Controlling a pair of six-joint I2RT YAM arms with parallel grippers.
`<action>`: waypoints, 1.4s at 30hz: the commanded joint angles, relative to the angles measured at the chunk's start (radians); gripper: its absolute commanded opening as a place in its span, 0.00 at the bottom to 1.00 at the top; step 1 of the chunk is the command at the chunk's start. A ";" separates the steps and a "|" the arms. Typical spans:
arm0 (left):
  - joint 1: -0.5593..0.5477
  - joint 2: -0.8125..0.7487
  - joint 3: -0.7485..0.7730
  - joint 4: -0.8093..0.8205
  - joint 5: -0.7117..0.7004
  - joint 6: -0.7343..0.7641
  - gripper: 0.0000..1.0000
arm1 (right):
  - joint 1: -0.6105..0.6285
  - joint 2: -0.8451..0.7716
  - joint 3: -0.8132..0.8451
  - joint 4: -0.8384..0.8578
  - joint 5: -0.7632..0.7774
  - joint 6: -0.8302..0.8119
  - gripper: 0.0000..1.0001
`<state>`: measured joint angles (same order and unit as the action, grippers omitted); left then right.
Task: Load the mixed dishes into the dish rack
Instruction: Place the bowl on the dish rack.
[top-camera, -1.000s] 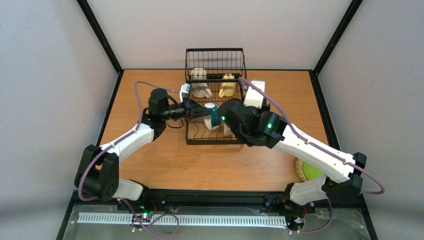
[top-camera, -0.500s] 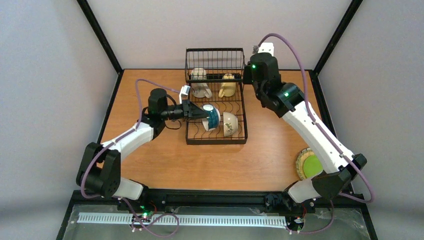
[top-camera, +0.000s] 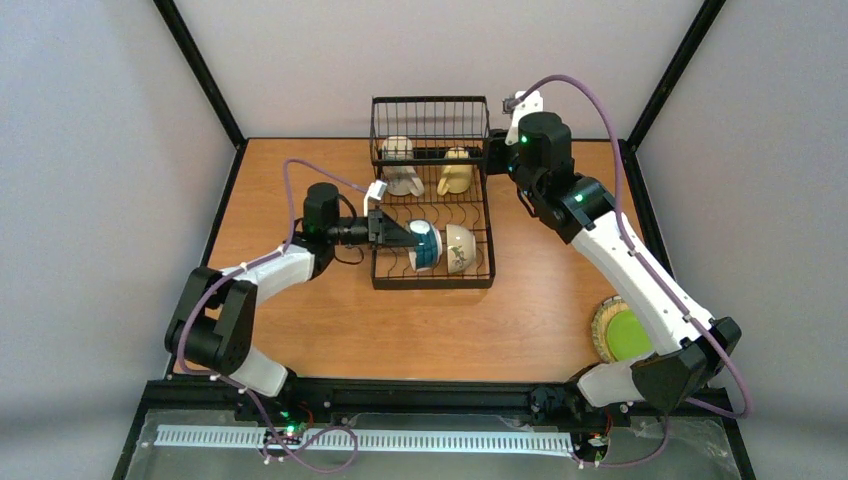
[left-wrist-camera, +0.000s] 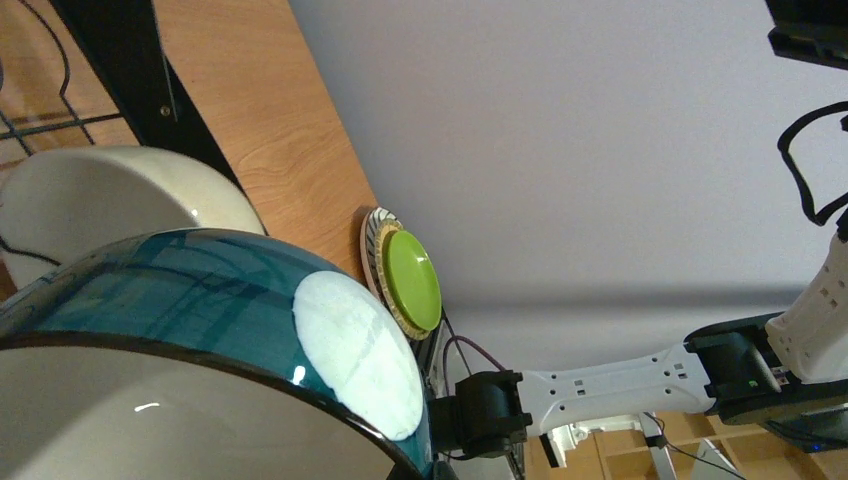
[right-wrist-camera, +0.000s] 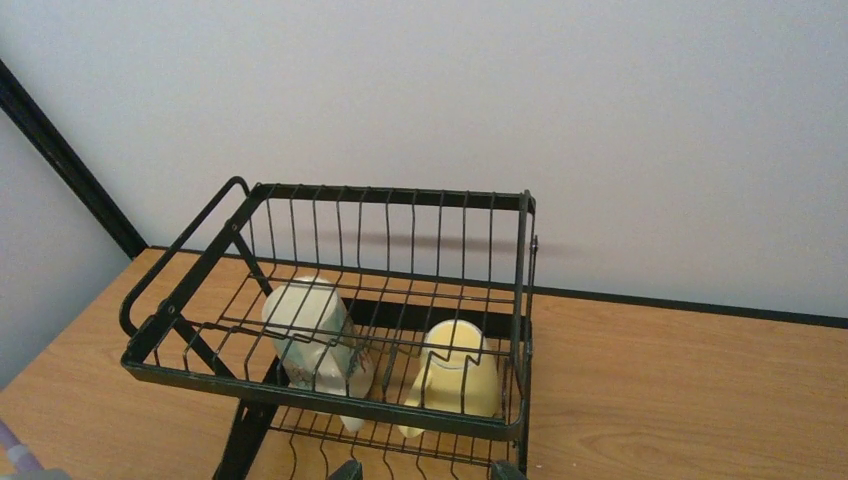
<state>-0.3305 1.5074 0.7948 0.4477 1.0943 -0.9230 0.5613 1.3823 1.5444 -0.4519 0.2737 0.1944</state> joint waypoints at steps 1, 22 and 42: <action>0.031 0.021 -0.027 0.215 0.055 -0.028 0.00 | -0.011 -0.002 -0.027 0.055 -0.051 -0.026 0.73; 0.071 0.303 -0.044 0.735 0.103 -0.257 0.00 | -0.036 0.113 -0.024 0.151 -0.090 -0.107 0.73; 0.104 0.506 -0.015 0.942 0.097 -0.342 0.00 | -0.058 0.216 0.022 0.216 -0.150 -0.145 0.73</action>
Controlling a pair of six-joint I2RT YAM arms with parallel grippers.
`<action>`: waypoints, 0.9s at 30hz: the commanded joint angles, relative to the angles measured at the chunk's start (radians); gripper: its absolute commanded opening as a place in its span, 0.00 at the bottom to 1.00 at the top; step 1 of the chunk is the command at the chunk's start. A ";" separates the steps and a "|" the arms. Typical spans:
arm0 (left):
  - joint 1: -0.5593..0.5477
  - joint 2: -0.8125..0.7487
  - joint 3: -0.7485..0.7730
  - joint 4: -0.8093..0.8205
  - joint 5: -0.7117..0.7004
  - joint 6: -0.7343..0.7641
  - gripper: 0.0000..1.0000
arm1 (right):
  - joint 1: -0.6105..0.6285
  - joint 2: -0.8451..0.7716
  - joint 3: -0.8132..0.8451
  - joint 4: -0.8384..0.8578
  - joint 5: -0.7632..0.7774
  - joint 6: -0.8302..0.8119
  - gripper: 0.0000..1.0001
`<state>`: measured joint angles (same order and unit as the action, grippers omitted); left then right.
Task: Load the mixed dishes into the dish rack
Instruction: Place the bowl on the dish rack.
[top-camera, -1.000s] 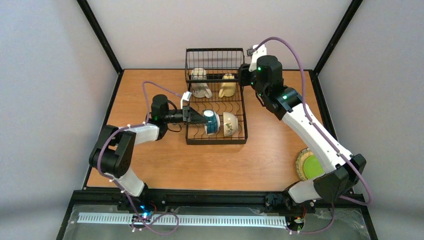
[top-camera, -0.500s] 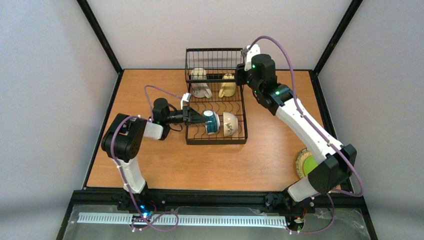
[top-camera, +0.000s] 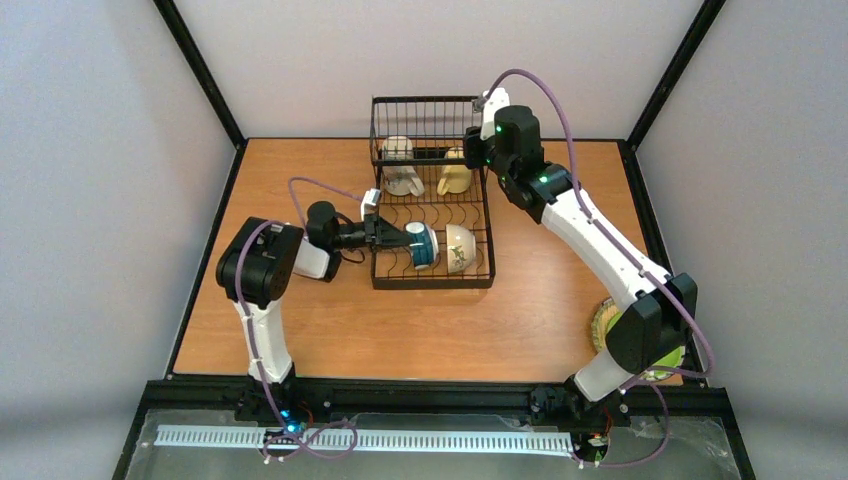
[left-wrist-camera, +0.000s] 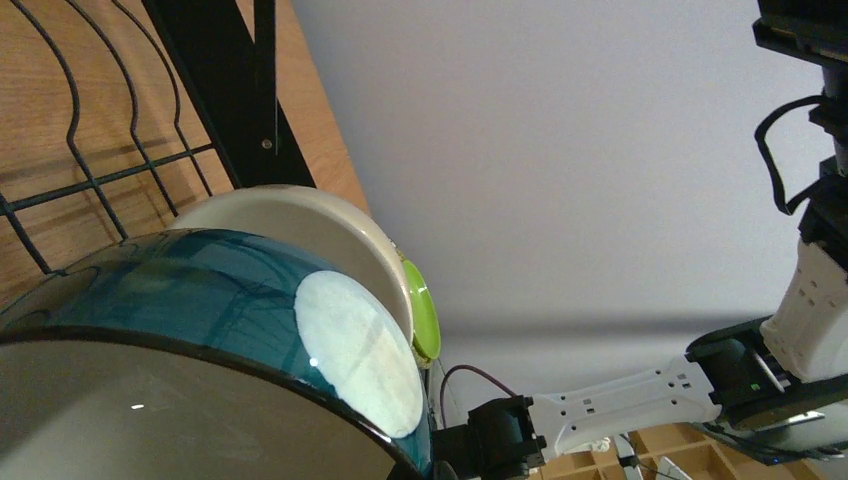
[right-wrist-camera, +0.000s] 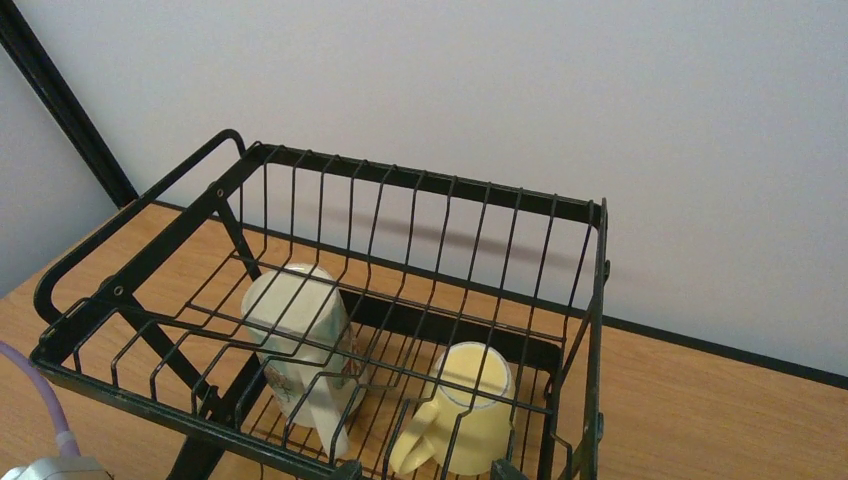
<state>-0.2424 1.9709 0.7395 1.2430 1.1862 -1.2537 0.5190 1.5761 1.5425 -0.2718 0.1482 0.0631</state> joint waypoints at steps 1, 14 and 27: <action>0.015 0.055 0.048 0.156 0.007 -0.016 0.00 | -0.018 0.025 0.023 0.039 -0.028 -0.014 0.73; 0.029 0.132 0.038 0.200 0.030 -0.068 0.00 | -0.043 0.064 0.017 0.063 -0.056 -0.005 0.73; 0.041 0.034 -0.027 -0.068 0.038 0.085 0.00 | -0.044 0.096 0.013 0.078 -0.089 0.023 0.73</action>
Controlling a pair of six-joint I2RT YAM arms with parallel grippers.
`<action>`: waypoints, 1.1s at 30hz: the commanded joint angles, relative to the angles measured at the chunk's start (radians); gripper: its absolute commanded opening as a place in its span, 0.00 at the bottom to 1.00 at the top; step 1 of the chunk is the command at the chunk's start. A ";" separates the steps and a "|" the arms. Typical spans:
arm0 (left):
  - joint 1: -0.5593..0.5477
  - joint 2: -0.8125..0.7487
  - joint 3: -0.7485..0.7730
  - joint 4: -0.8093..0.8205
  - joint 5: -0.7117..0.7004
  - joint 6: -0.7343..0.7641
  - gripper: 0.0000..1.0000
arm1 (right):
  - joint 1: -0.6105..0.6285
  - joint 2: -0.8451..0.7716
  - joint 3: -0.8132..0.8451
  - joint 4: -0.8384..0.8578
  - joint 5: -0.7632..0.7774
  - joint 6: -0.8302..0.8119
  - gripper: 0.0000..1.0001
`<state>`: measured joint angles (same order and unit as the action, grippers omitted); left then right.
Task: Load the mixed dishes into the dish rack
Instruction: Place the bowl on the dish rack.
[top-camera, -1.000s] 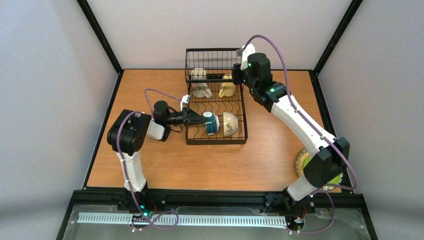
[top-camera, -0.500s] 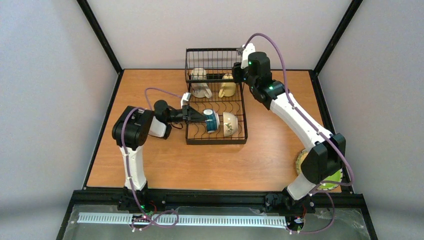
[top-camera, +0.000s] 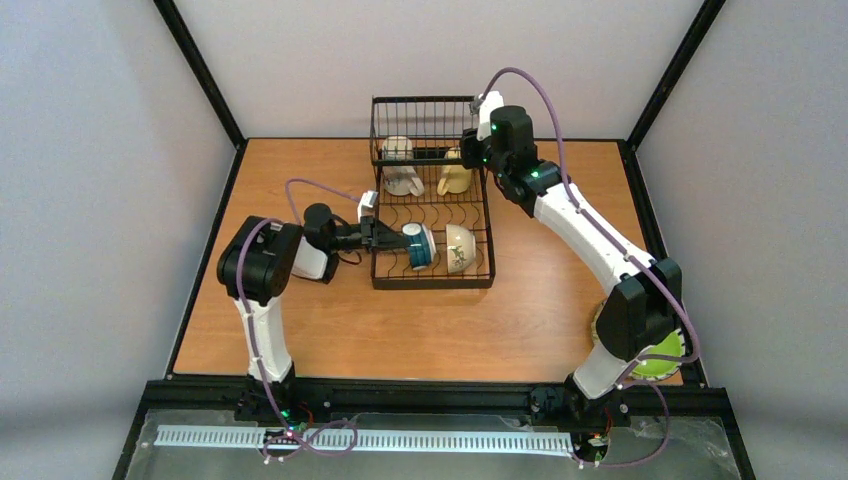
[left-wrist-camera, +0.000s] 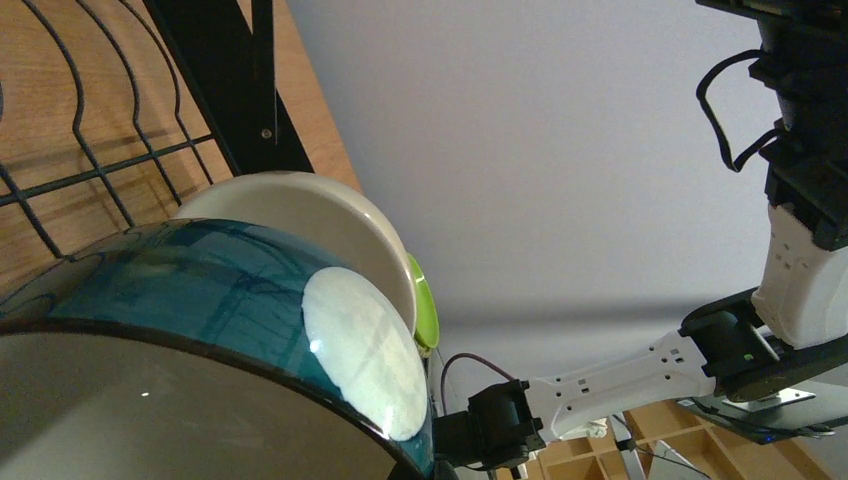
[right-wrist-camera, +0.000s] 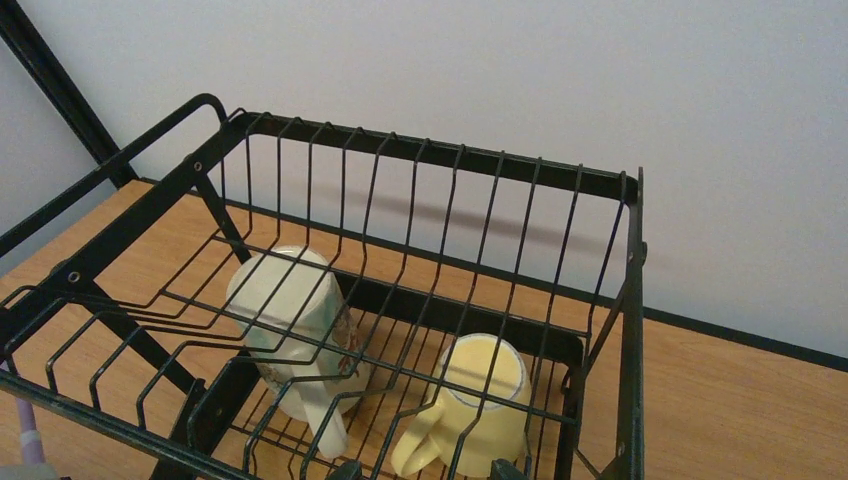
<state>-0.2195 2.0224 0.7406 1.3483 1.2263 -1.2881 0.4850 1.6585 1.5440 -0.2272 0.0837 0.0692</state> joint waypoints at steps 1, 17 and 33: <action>0.025 -0.026 -0.032 -0.196 -0.005 0.135 0.00 | -0.010 0.017 0.011 0.035 -0.027 0.021 0.73; 0.079 -0.074 -0.041 -0.496 -0.093 0.270 0.10 | -0.009 0.039 0.007 0.047 -0.060 0.038 0.73; 0.081 -0.179 -0.003 -0.610 -0.160 0.272 0.79 | -0.009 0.016 0.011 0.036 -0.064 0.031 0.73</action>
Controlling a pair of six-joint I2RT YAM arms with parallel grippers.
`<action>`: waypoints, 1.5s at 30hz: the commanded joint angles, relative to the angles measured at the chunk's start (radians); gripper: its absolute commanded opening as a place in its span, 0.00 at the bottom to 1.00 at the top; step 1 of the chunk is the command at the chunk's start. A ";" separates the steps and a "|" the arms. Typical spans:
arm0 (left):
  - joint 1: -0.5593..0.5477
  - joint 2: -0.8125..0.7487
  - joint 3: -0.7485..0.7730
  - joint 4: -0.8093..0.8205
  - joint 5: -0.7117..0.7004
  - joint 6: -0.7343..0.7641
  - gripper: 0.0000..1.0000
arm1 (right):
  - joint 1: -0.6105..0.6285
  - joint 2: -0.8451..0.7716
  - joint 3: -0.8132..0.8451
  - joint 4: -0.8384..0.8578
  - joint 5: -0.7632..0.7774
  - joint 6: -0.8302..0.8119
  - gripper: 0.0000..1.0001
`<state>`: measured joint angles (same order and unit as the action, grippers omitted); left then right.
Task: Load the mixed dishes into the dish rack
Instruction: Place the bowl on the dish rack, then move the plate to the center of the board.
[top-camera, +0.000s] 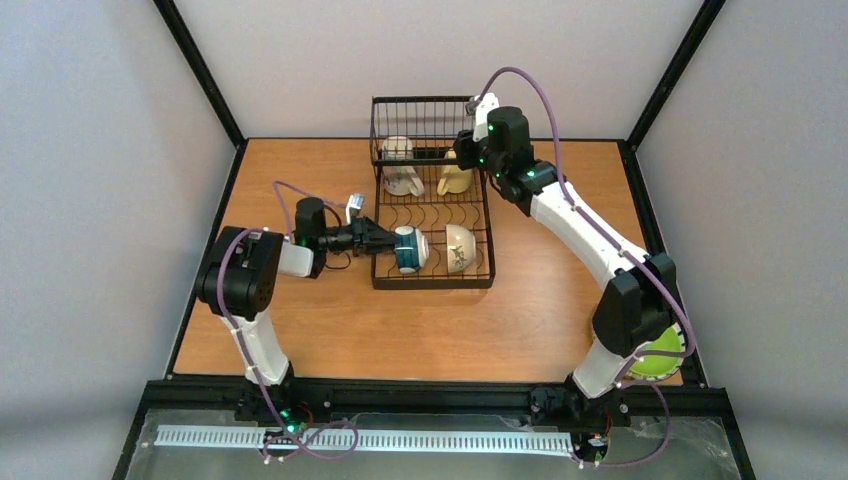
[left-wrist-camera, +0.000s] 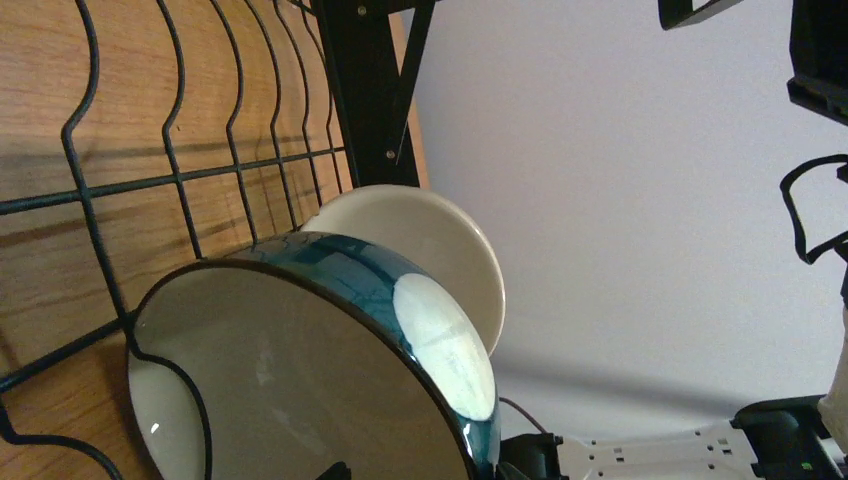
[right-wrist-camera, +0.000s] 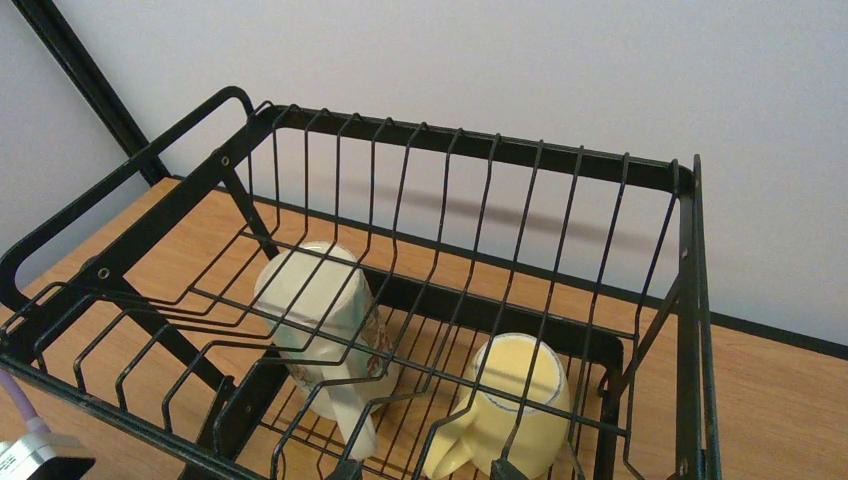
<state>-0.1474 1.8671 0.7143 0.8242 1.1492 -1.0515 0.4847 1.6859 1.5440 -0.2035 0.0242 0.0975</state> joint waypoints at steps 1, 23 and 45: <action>0.009 -0.031 0.024 -0.090 -0.086 0.033 0.82 | -0.009 -0.015 0.012 0.010 -0.004 0.001 0.74; 0.009 -0.200 0.043 -0.247 -0.164 0.061 0.90 | -0.010 -0.099 0.044 -0.037 0.007 -0.017 0.80; 0.006 -0.759 0.058 -0.984 -0.513 0.221 0.95 | -0.009 -0.269 0.099 -0.682 0.663 0.369 0.86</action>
<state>-0.1459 1.1679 0.7113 0.0460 0.6933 -0.8822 0.4843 1.4254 1.6402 -0.5774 0.4545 0.2619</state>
